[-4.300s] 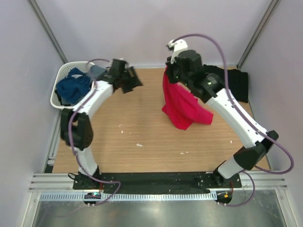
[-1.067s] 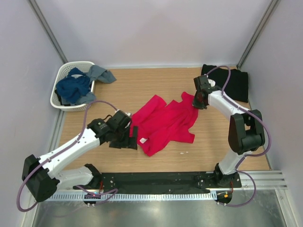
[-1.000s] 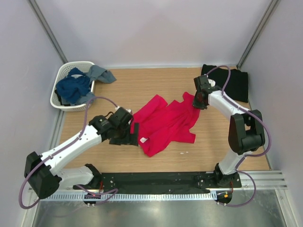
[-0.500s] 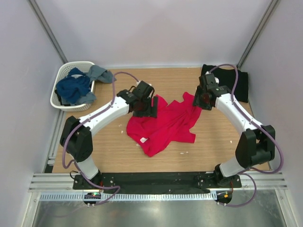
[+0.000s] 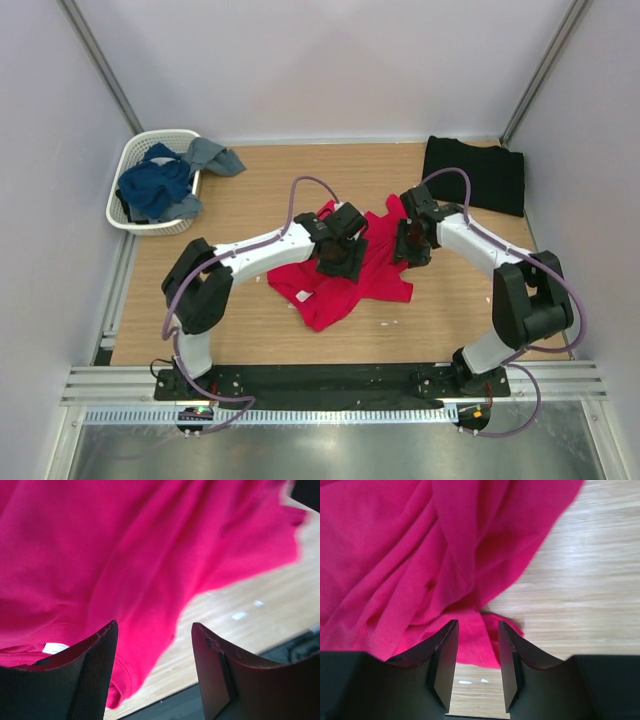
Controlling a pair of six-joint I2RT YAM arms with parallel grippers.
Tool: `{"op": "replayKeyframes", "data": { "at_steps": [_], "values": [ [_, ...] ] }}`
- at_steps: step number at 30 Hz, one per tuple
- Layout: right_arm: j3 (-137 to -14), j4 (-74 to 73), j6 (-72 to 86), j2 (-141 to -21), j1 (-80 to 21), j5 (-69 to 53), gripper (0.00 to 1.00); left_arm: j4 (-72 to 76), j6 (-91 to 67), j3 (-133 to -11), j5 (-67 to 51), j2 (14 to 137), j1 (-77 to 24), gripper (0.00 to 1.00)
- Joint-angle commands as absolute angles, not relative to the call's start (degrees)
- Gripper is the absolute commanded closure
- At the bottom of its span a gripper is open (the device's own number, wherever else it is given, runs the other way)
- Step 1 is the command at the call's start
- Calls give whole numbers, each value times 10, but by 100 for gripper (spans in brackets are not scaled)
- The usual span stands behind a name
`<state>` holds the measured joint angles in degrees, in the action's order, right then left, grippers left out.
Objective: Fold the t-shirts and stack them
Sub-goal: Flatten the tshirt out
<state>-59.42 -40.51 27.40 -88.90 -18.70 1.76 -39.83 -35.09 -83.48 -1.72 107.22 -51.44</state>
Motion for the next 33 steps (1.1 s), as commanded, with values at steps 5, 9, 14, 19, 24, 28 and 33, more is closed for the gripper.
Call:
{"op": "replayKeyframes", "data": {
  "at_steps": [5, 9, 14, 19, 24, 28, 33],
  "values": [
    [-612, -354, 277, -939, -200, -21, 54, -444, -417, -837, 65, 1106, -510, 36],
    [-611, -345, 279, -963, -201, -32, 53, -441, -410, -828, 69, 1107, -498, 38],
    [-605, -340, 286, -969, -202, -33, 67, -440, -406, -823, 48, 1110, -474, 56],
    [-599, -348, 308, -914, -202, -23, 99, -434, -376, -832, 46, 1107, -450, 81],
    [-592, -390, 324, -824, -207, -38, 99, -439, -348, -848, 35, 1104, -420, 87],
    [-556, -459, 361, -729, -256, -52, 99, -438, -326, -846, 23, 1079, -403, 86],
    [-467, -523, 449, -596, -317, -50, 99, -433, -316, -836, 43, 1068, -399, 81]
  ]
}}
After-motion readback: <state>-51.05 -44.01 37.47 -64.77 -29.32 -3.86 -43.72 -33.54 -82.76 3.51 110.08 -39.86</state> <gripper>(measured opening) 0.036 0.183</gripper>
